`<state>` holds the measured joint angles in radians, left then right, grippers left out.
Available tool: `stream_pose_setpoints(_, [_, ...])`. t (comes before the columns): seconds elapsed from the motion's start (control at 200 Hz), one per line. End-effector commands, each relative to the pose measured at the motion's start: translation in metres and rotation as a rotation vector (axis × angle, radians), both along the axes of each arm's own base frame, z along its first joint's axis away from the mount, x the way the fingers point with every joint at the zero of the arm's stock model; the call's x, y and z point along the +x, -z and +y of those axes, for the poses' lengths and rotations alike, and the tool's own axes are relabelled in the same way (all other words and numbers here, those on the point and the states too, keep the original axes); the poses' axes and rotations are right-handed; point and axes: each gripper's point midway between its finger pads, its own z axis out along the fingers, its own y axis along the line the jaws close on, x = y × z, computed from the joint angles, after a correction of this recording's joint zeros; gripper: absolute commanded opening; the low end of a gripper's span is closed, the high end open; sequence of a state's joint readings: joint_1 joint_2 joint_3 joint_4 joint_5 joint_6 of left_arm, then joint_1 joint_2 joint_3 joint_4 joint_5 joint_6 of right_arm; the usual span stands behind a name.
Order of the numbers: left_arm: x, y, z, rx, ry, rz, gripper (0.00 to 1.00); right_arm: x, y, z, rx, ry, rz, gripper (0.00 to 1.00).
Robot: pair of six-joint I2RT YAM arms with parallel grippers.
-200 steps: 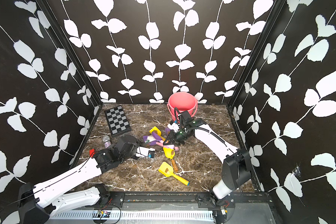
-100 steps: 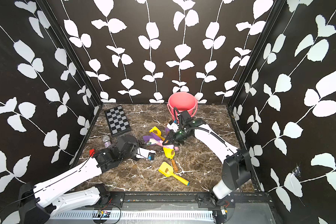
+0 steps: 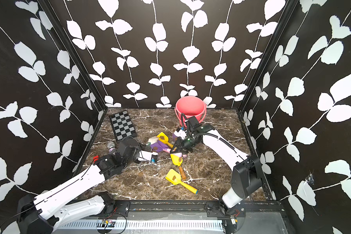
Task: Brush the soil off the hand trowel and place it into the bucket
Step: Brush off the soil from the hand trowel.
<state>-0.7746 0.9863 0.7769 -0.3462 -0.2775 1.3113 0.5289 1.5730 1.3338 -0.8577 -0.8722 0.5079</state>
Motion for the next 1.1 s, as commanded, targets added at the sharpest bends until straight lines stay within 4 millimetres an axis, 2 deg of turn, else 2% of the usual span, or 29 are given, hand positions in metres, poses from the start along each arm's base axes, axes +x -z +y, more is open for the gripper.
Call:
stream_pose_setpoints(0.0, [-0.009,-0.006,-0.007,-0.060,0.035,0.030,0.00,0.007,-0.023,-0.002,0.067,0.035,-0.043,0.00])
stream_pose_setpoints(0.115, [-0.020,0.002,-0.019,-0.075,0.079,0.086,0.00,0.018,-0.030,0.003,0.102,0.076,-0.054,0.00])
stream_pose_setpoints(0.17, [-0.025,0.002,-0.029,-0.085,0.110,0.102,0.00,0.020,-0.028,0.006,0.100,0.077,-0.049,0.00])
stream_pose_setpoints(0.27, [-0.029,-0.008,-0.048,-0.138,0.160,0.101,0.00,0.017,-0.019,0.012,0.089,0.055,-0.025,0.00])
stream_pose_setpoints(0.345, [-0.028,-0.018,-0.055,-0.160,0.179,0.079,0.00,0.012,-0.011,0.014,0.075,0.036,-0.005,0.00])
stream_pose_setpoints(0.405, [-0.022,-0.019,-0.052,-0.136,0.163,0.047,0.00,0.008,-0.006,0.012,0.063,0.025,0.006,0.00])
stream_pose_setpoints(0.515, [-0.011,-0.012,-0.034,-0.048,0.102,-0.003,0.00,0.003,-0.011,0.008,0.060,0.019,-0.003,0.00])
stream_pose_setpoints(0.53, [-0.010,-0.011,-0.032,-0.044,0.094,-0.005,0.00,-0.001,-0.003,0.005,0.046,0.018,0.018,0.00])
stream_pose_setpoints(0.68, [0.002,-0.017,-0.013,-0.081,0.017,-0.036,0.00,-0.010,0.000,-0.003,0.032,0.010,0.027,0.00])
stream_pose_setpoints(0.8, [0.007,-0.016,0.000,-0.099,-0.035,-0.035,0.00,-0.005,-0.006,-0.009,0.046,0.038,0.009,0.00])
stream_pose_setpoints(0.955, [-0.006,-0.006,-0.014,-0.147,0.013,0.061,0.00,0.010,-0.025,-0.003,0.102,0.078,-0.045,0.00])
stream_pose_setpoints(1.095, [-0.022,0.004,-0.034,-0.122,0.092,0.090,0.00,0.021,-0.031,0.004,0.137,0.106,-0.066,0.00])
